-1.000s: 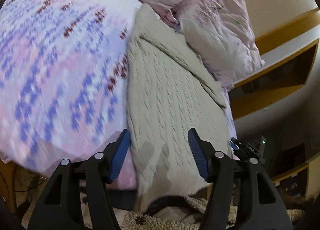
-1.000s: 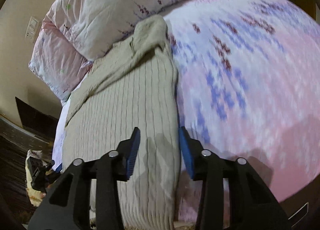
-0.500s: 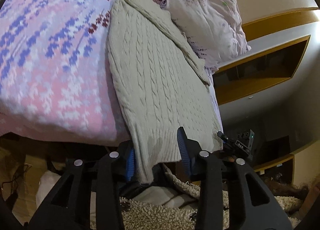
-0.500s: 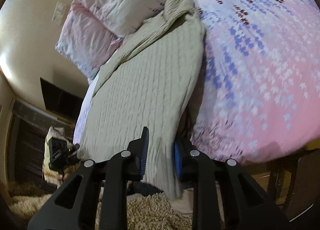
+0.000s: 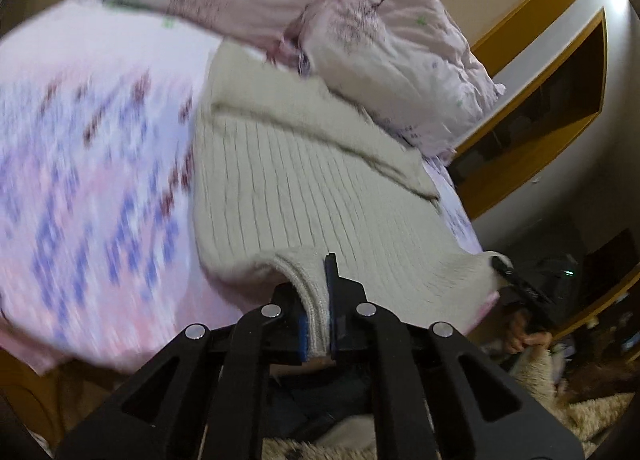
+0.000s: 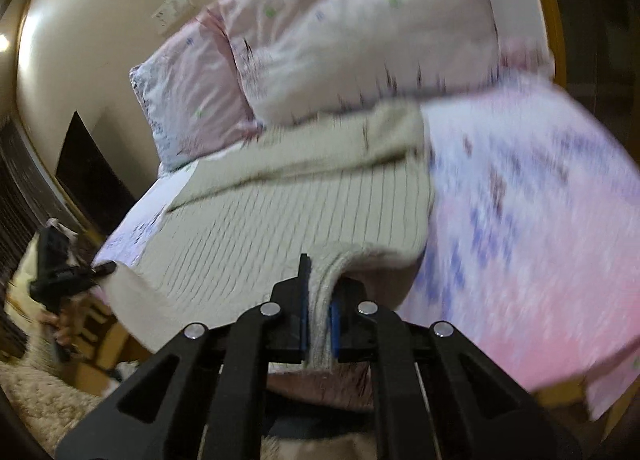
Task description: Fold small clothes
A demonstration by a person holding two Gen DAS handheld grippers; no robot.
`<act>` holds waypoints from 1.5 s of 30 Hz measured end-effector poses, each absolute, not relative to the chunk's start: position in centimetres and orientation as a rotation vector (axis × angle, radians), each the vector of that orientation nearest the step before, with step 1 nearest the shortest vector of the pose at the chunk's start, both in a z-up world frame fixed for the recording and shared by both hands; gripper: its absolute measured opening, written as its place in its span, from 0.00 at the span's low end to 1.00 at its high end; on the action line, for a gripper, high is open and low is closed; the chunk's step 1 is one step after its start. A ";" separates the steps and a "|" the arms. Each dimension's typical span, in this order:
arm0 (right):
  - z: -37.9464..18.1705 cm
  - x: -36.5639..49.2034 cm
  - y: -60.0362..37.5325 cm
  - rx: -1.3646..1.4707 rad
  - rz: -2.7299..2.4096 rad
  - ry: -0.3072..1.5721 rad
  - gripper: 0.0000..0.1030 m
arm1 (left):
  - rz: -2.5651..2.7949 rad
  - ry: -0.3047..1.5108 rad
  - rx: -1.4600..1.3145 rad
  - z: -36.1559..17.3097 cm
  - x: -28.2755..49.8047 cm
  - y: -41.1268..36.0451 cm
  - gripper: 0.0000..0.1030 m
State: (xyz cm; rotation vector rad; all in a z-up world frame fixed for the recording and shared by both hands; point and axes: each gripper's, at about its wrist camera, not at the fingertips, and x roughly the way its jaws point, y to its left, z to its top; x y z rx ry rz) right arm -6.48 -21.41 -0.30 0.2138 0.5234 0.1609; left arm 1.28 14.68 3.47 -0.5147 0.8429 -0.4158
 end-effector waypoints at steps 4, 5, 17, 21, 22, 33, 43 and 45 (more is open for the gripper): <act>1.4 -5.2 -20.5 0.109 0.095 0.445 0.07 | -0.363 0.790 -0.444 5.2 3.5 14.5 0.06; 1.7 -5.0 -20.4 0.094 0.083 0.433 0.07 | -0.354 0.780 -0.436 5.5 4.1 14.4 0.06; 6.0 1.1 -19.7 -0.006 -0.021 0.271 0.07 | -0.269 0.644 -0.365 9.6 11.9 14.7 0.06; 7.1 4.6 -19.9 0.013 -0.039 0.251 0.07 | -0.247 0.622 -0.360 10.4 15.3 14.6 0.06; 7.2 5.3 -19.9 0.017 -0.043 0.252 0.07 | -0.243 0.623 -0.364 10.4 16.2 14.6 0.06; 4.9 15.1 -22.9 0.164 -0.072 0.374 0.07 | -0.209 0.709 -0.444 6.6 25.0 15.0 0.06; 0.0 21.5 -26.3 0.365 -0.099 0.567 0.07 | -0.206 0.831 -0.580 1.1 29.3 16.0 0.06; -0.4 22.1 -26.5 0.381 -0.104 0.583 0.08 | -0.210 0.847 -0.602 0.6 29.6 16.2 0.06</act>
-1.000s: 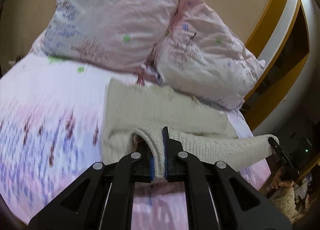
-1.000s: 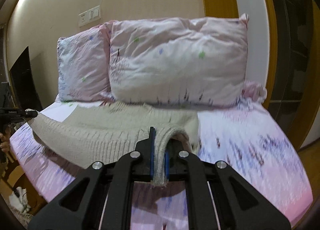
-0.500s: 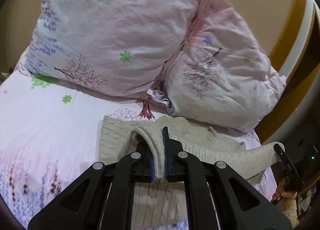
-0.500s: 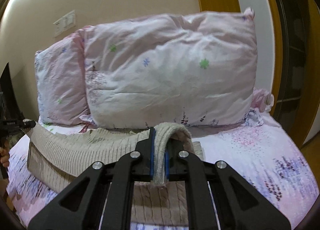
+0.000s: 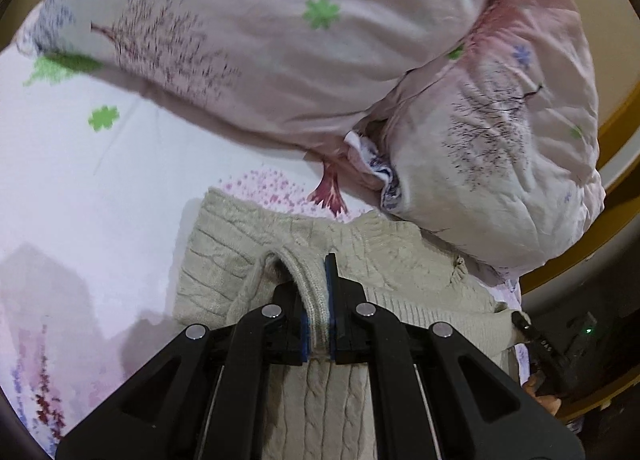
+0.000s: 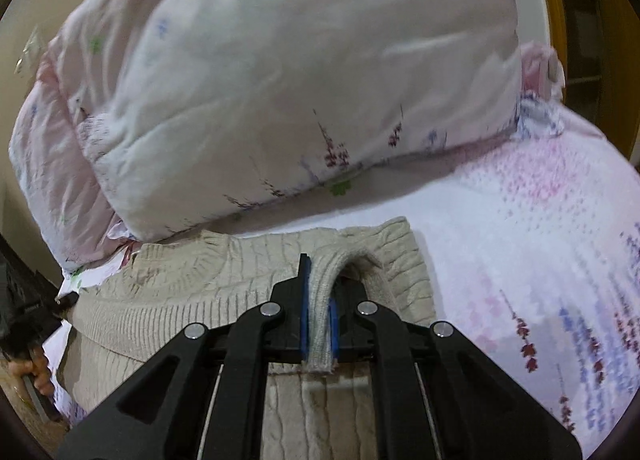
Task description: Fold small clothes
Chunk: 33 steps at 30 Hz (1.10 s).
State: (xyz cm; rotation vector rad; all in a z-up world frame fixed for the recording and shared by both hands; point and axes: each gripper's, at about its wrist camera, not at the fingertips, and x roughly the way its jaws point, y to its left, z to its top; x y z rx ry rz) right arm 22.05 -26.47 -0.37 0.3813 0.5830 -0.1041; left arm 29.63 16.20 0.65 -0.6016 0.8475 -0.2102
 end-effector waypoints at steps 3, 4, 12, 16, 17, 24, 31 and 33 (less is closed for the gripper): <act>-0.5 23.0 -26.8 0.420 -0.109 0.603 0.11 | -0.213 0.867 -0.620 0.2 30.1 16.3 0.06; -0.6 23.2 -26.9 0.433 -0.108 0.608 0.12 | -0.218 0.873 -0.631 0.2 30.3 16.4 0.06; 0.0 24.8 -28.4 0.613 -0.076 0.592 0.44 | -0.231 0.839 -0.691 1.1 31.2 16.7 0.51; 1.0 23.6 -28.4 0.580 -0.095 0.552 0.49 | -0.228 0.800 -0.663 2.4 30.7 16.9 0.54; 1.2 23.0 -28.3 0.571 -0.096 0.547 0.49 | -0.230 0.797 -0.652 2.6 30.3 17.0 0.54; 1.2 18.3 -28.0 0.431 -0.134 0.546 0.40 | -0.197 0.798 -0.488 3.4 26.2 16.9 0.54; -1.1 15.0 -28.2 0.382 -0.126 0.617 0.31 | -0.158 0.815 -0.341 2.7 22.6 16.1 0.52; -1.6 14.7 -28.0 0.364 -0.124 0.632 0.30 | -0.146 0.827 -0.326 2.2 22.1 16.1 0.50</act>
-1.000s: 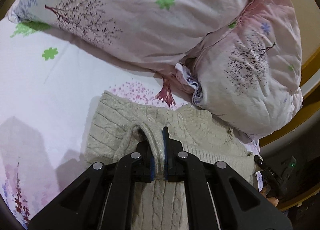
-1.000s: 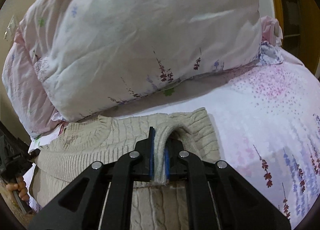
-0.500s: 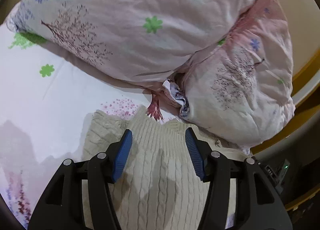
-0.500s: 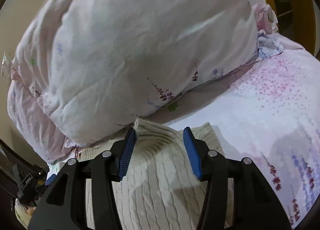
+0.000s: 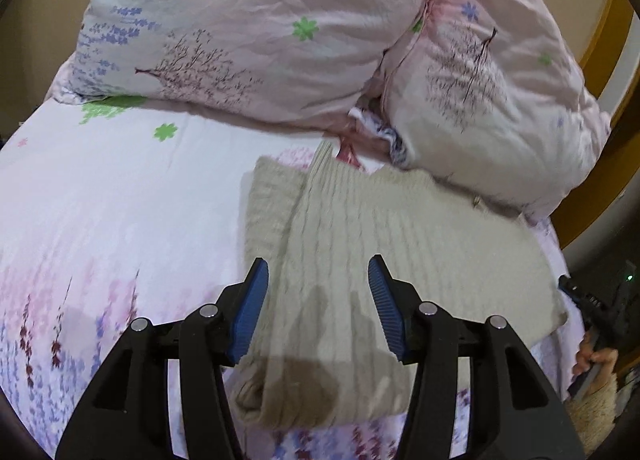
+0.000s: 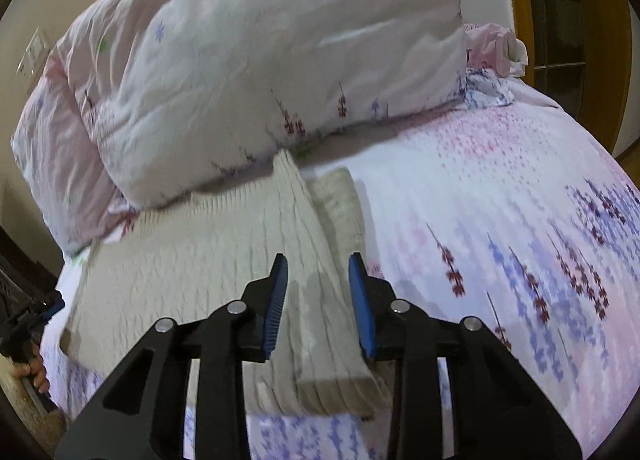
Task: Fold small clothes
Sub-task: 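Open both grippers and release the folded sweater edge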
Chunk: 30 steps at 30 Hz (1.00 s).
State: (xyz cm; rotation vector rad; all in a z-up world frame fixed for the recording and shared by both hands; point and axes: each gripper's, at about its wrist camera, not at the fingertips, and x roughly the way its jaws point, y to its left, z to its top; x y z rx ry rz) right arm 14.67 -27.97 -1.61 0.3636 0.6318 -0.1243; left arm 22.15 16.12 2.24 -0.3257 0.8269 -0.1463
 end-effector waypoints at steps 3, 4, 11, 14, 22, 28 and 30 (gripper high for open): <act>-2.2 14.7 -27.4 0.335 -0.119 0.656 0.26 | -0.137 0.852 -0.339 1.3 21.8 16.4 0.46; -2.3 14.8 -27.4 0.328 -0.119 0.662 0.25 | -0.136 0.863 -0.342 1.0 21.7 16.5 0.44; -2.5 14.4 -26.9 0.272 -0.128 0.651 0.10 | -0.141 0.888 -0.322 0.0 21.3 16.0 0.23; -1.9 13.8 -26.5 0.250 -0.129 0.625 0.09 | -0.156 0.896 -0.326 -0.3 21.1 16.0 0.09; -0.6 11.9 -25.8 0.252 -0.138 0.583 0.09 | -0.208 0.887 -0.346 0.1 20.1 16.6 0.07; -0.7 10.6 -25.5 0.244 -0.157 0.598 0.09 | -0.250 0.887 -0.348 0.1 18.6 17.1 0.07; -1.1 10.3 -25.4 0.230 -0.174 0.615 0.09 | -0.248 0.889 -0.339 -0.1 18.2 17.2 0.07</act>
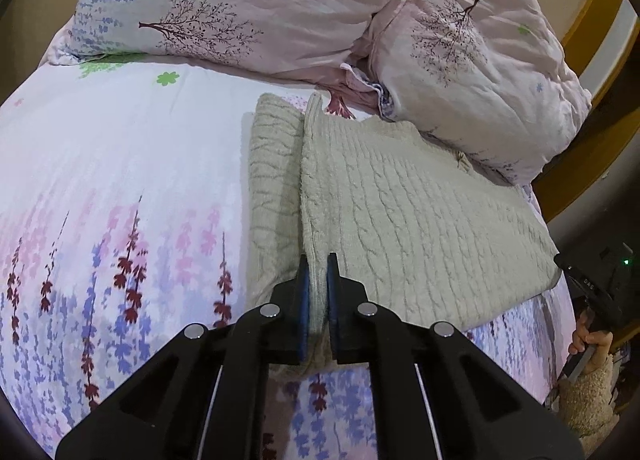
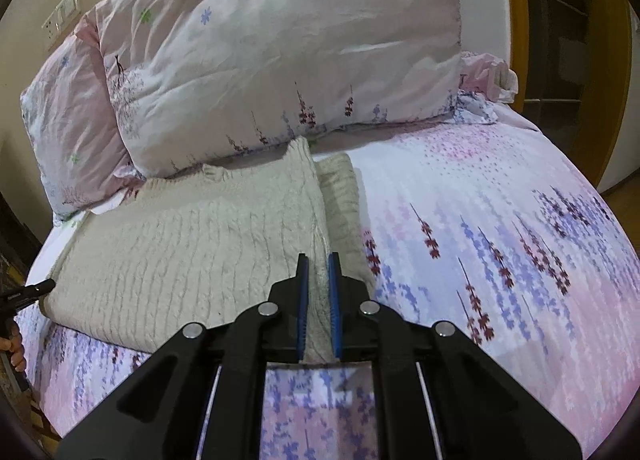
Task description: Fold small clothes
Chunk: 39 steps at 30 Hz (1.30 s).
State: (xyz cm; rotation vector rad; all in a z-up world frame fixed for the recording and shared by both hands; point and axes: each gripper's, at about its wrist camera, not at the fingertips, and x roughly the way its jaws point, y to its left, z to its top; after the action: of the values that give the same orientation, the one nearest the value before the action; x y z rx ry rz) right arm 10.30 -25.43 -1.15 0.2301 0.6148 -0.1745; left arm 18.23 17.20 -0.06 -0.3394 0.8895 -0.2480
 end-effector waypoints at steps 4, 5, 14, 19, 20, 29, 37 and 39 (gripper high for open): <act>-2.7 10.7 -25.5 0.217 -0.217 0.673 0.09 | -0.240 0.904 -0.348 -0.7 18.3 17.4 0.07; -3.3 11.0 -25.5 0.224 -0.224 0.692 0.09 | -0.237 0.909 -0.352 -0.9 18.4 17.4 0.07; -1.3 11.3 -24.5 0.205 -0.226 0.658 0.23 | -0.209 0.900 -0.318 0.0 18.3 17.1 0.19; -0.1 12.6 -22.6 0.158 -0.155 0.637 0.25 | -0.186 0.778 -0.251 3.0 17.6 15.8 0.44; -0.1 13.1 -22.0 0.144 -0.138 0.643 0.24 | -0.200 0.771 -0.233 3.2 17.6 15.2 0.46; -3.3 16.6 -19.8 0.048 -0.131 0.761 0.30 | -0.211 0.870 -0.181 0.1 19.5 12.6 0.47; -0.8 17.3 -17.9 0.095 -0.072 0.727 0.47 | -0.223 0.835 -0.363 1.7 19.4 15.6 0.57; -0.6 18.0 -16.4 0.084 -0.040 0.727 0.48 | -0.184 0.835 -0.438 1.7 20.0 17.2 0.64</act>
State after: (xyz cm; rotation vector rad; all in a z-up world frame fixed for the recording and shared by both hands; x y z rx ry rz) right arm 18.01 -16.37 -0.59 0.0845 0.7272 -0.0397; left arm 19.98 17.22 1.73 -0.4376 0.8347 -0.1843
